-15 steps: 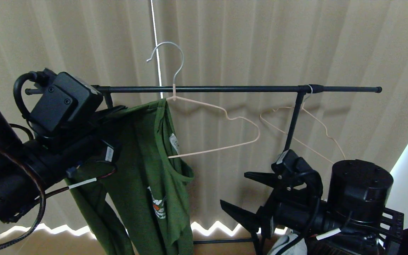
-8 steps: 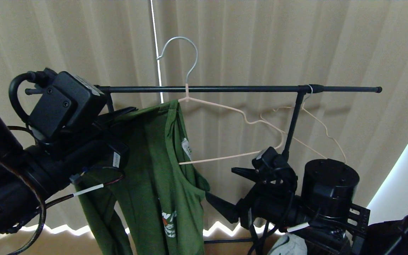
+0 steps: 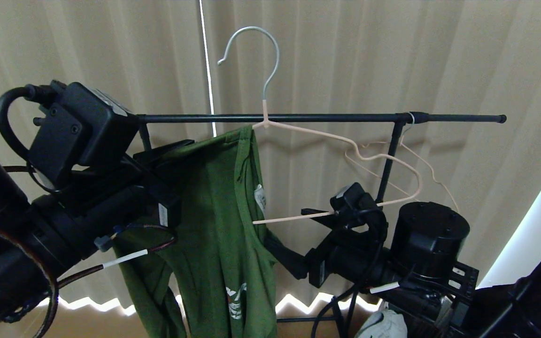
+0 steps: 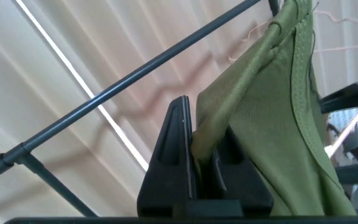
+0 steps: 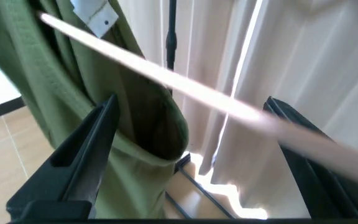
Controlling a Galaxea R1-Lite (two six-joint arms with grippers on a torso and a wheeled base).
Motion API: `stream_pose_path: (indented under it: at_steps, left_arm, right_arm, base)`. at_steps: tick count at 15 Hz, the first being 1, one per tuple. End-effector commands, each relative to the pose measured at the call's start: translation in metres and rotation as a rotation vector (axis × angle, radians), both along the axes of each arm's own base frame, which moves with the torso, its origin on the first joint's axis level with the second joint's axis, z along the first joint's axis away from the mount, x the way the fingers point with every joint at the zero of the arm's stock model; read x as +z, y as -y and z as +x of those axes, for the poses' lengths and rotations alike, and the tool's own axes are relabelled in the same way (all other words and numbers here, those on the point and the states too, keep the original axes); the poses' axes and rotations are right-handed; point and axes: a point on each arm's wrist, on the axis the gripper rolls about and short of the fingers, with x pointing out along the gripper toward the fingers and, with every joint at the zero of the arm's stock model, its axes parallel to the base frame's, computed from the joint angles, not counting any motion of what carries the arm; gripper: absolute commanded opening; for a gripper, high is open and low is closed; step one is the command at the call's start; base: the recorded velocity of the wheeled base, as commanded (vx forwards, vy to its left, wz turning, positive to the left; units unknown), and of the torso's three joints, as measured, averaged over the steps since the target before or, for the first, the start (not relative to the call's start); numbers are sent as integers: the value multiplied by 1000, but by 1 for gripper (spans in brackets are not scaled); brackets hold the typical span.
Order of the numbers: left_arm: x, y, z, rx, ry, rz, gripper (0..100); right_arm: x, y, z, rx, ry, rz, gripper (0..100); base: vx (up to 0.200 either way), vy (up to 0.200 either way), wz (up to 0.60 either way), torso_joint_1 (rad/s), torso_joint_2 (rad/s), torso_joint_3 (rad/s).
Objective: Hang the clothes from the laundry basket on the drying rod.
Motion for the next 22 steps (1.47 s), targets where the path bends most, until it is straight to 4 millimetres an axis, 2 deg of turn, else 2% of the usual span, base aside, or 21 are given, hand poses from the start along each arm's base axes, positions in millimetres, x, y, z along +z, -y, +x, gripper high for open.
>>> stream_pose_path:
  at_steps: [1,4,8,13,14,19,22]
  left_arm:
    - [1,1,-1,-6,4,-4,0]
    - [6,-2,-6,-9,22,-17,0]
    - [9,-3,-7,-10,30,-23,0]
    - [12,-6,-9,-7,39,-39,0]
    - [12,-6,-9,-8,34,-48,0]
    - [4,-25,3,100,12,-23,0]
    - [-10,-38,6,171,1,63,0]
  right_arm:
    - [-5,0,2,-5,-9,-9,100]
    - [-7,3,5,-15,-12,-12,100]
    - [-21,3,6,-18,-48,-46,100]
    - [-30,13,2,-37,-81,-76,100]
    - [-30,15,0,-37,-82,-77,0]
    - [-19,48,-1,-121,-55,-50,0]
    - [-3,66,3,-182,-5,-11,0]
  base:
    - [0,0,0,0,0,0]
    - [0,0,0,0,0,0]
    - [0,0,0,0,0,0]
    - [0,0,0,0,0,0]
    - [0,0,0,0,0,0]
    - [0,0,0,0,0,0]
    - [0,0,0,0,0,0]
